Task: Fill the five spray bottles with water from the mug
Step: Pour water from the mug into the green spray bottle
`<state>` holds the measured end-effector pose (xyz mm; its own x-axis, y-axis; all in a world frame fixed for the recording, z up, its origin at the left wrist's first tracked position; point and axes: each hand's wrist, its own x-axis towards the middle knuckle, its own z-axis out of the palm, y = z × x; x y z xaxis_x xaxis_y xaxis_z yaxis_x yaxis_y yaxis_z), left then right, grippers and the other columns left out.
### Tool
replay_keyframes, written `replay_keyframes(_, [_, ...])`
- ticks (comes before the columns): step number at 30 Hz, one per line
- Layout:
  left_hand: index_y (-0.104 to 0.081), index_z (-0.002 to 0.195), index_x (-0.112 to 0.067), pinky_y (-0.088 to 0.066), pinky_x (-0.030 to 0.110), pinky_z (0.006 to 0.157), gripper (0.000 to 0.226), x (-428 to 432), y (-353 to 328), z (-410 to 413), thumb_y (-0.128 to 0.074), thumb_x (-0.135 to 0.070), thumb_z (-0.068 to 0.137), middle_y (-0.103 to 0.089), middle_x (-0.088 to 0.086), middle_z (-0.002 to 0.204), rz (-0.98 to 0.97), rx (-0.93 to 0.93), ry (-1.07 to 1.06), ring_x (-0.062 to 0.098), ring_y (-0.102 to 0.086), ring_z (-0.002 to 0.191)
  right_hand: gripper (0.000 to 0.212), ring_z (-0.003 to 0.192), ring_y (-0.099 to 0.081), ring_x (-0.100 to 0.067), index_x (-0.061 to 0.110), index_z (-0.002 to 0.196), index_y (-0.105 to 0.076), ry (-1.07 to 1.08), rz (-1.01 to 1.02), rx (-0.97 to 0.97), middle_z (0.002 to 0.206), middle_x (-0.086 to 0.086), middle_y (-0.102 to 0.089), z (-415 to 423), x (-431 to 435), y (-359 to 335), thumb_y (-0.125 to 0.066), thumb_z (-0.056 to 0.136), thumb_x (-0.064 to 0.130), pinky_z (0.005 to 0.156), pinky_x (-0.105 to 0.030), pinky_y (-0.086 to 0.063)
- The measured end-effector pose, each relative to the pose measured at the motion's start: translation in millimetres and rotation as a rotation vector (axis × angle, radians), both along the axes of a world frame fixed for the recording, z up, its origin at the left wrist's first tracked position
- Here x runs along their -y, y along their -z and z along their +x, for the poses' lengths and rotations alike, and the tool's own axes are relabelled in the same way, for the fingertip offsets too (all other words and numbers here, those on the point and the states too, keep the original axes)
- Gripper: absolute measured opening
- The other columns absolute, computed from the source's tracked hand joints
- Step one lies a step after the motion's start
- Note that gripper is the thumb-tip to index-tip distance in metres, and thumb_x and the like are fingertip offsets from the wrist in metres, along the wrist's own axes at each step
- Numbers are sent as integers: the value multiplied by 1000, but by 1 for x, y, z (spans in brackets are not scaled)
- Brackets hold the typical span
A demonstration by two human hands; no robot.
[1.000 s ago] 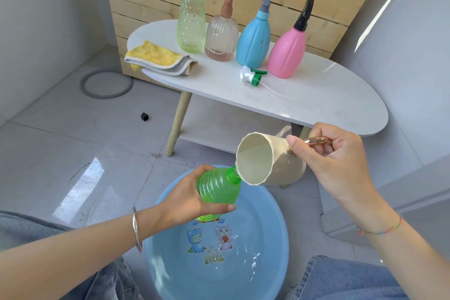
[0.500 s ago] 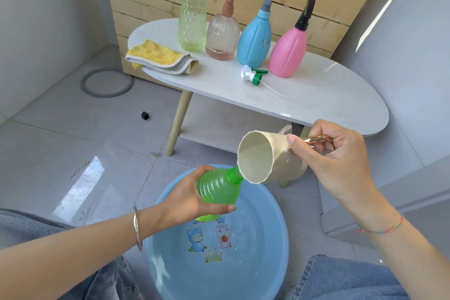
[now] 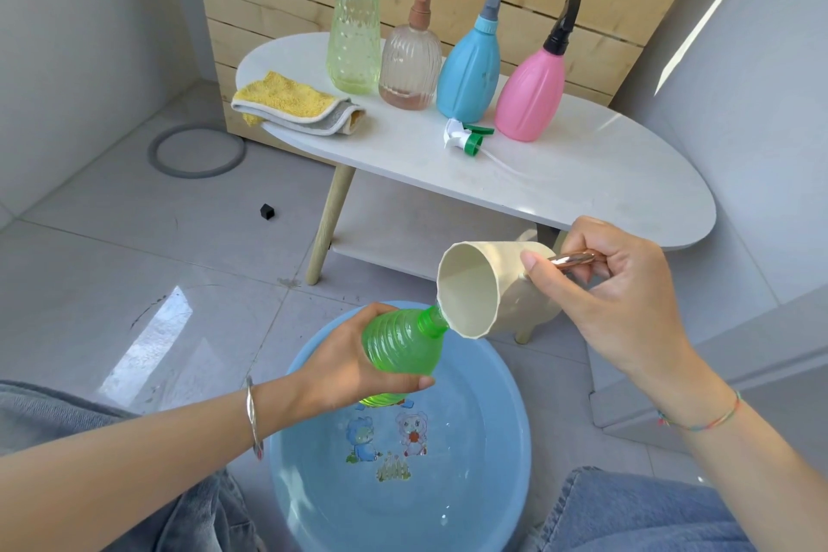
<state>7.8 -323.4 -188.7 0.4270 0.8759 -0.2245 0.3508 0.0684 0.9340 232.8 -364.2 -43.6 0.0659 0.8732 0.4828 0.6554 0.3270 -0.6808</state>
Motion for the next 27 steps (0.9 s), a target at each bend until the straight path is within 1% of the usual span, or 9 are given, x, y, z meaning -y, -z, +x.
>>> replay_keyframes(4, [-54, 111, -38, -53, 31, 90, 83, 0, 0, 0, -86, -64, 39, -67, -9, 105, -2, 4, 5, 8, -64, 98, 43, 53, -31, -6, 11, 55, -39, -9, 10, 10, 57, 1, -34, 1, 0, 1, -67, 76, 35, 54, -12, -26])
replay_keyframes(8, [-54, 111, -39, -54, 33, 90, 84, 0, 1, 0, -87, -65, 38, -66, -8, 105, -3, 0, 2, 10, -65, 99, 42, 54, -32, -9, 8, 55, -41, -13, 12, 20, 59, -4, -37, 1, -1, 2, -67, 76, 35, 54, -16, -27])
replay_keyframes(11, [-54, 110, -39, -53, 31, 90, 84, 0, 1, 0, -86, -65, 37, -67, -9, 104, -2, -1, 1, 8, -65, 98, 42, 55, -34, -11, 9, 55, -41, -23, 26, 48, 60, -3, -38, 0, -1, 2, -67, 76, 35, 54, -17, -28])
replay_keyframes(17, [-54, 108, -37, -53, 25, 86, 83, 1, -2, 1, -85, -63, 35, -66, -9, 102, -15, 15, -9, 6, -64, 94, 38, 56, -34, -7, 21, 58, -36, -68, 72, 96, 62, 5, -36, 0, -2, 2, -66, 77, 33, 56, -15, -27])
replay_keyframes(21, [-55, 107, -37, -53, 20, 81, 81, 1, -2, 1, -86, -61, 35, -67, -9, 100, -32, 28, -9, 5, -65, 90, 38, 56, -34, -5, 21, 58, -37, -79, 88, 110, 62, 5, -36, -1, -2, 3, -67, 78, 32, 56, -13, -27])
replay_keyframes(23, [-55, 107, -37, -53, 18, 79, 81, 1, -2, 1, -86, -60, 35, -67, -9, 100, -36, 34, -13, 4, -65, 89, 38, 57, -34, -6, 19, 57, -38, -81, 95, 119, 62, 3, -37, -1, -2, 4, -67, 78, 32, 57, -13, -27])
replay_keyframes(25, [-55, 107, -37, -52, 20, 81, 81, 2, -2, 1, -87, -59, 36, -67, -9, 101, -34, 24, -16, 5, -65, 92, 40, 57, -35, -7, 13, 56, -40, -83, 94, 127, 61, 0, -37, -1, -3, 5, -67, 78, 33, 57, -14, -28])
replay_keyframes(27, [-56, 107, -36, -51, 18, 80, 76, 2, -2, 1, -93, -50, 42, -66, -9, 101, -34, 21, -12, 6, -64, 92, 41, 57, -36, -8, 10, 56, -41, -90, 96, 140, 58, 0, -36, -2, -2, 6, -67, 78, 33, 58, -15, -28])
